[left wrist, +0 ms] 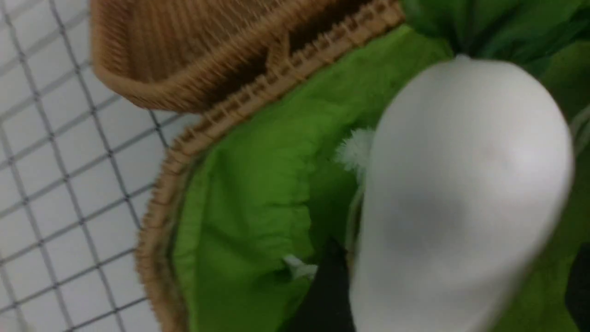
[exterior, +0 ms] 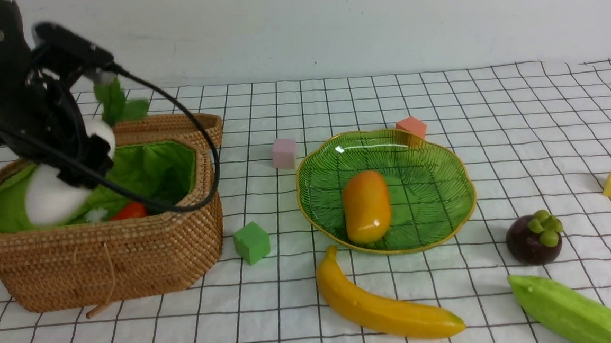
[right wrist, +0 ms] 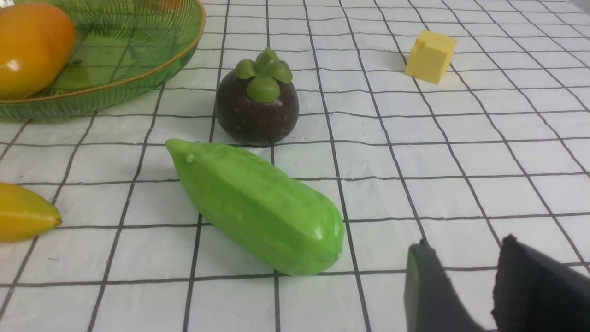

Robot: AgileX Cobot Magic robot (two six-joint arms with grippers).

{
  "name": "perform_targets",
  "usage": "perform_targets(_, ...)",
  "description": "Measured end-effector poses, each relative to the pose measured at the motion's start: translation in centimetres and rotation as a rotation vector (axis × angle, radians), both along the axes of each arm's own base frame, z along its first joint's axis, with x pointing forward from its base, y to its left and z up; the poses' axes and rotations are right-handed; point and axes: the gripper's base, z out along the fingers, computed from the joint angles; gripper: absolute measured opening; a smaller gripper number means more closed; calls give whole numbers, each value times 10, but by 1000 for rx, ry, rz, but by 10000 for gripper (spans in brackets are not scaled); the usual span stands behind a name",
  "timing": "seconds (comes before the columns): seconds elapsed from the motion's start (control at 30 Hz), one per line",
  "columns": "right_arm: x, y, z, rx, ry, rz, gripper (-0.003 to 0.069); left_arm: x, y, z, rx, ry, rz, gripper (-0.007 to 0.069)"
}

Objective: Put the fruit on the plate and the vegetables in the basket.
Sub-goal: Take a daikon with your left arm and place it on the basket on the left, then take a chayote with your right arm and place it on the basket on the left.

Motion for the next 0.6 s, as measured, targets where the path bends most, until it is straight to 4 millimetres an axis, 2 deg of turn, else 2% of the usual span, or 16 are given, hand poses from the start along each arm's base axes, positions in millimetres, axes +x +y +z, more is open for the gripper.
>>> perform_targets(0.1,0,0,0,0,0,0,243,-3,4,-9,-9,32,6,668)
perform_targets(0.17,0,0,0,0,0,0,243,-6,3,-2,-26,15,8,668)
perform_targets(0.27,0,0,0,0,0,0,243,-18,0,19,-84,-29,18,652)
perform_targets(0.3,0,0,0,0,0,0,243,-37,-2,46,-141,-89,22,628)
perform_targets(0.33,0,0,0,0,0,0,243,-51,-3,64,-178,-127,22,601)
perform_targets(0.37,0,0,0,0,0,0,243,-64,-4,79,-196,-162,20,580)
perform_targets(0.4,0,0,0,0,0,0,243,-68,-4,83,-207,-171,20,573)
perform_targets(0.43,0,0,0,0,0,0,243,-87,-4,102,-231,-222,16,547)
perform_targets(0.47,0,0,0,0,0,0,243,-127,-3,134,-279,-310,18,481)
perform_targets(0.5,0,0,0,0,0,0,243,-151,-2,149,-308,-357,30,438)
perform_targets(0.6,0,0,0,0,0,0,243,-217,2,175,-419,-461,101,300)
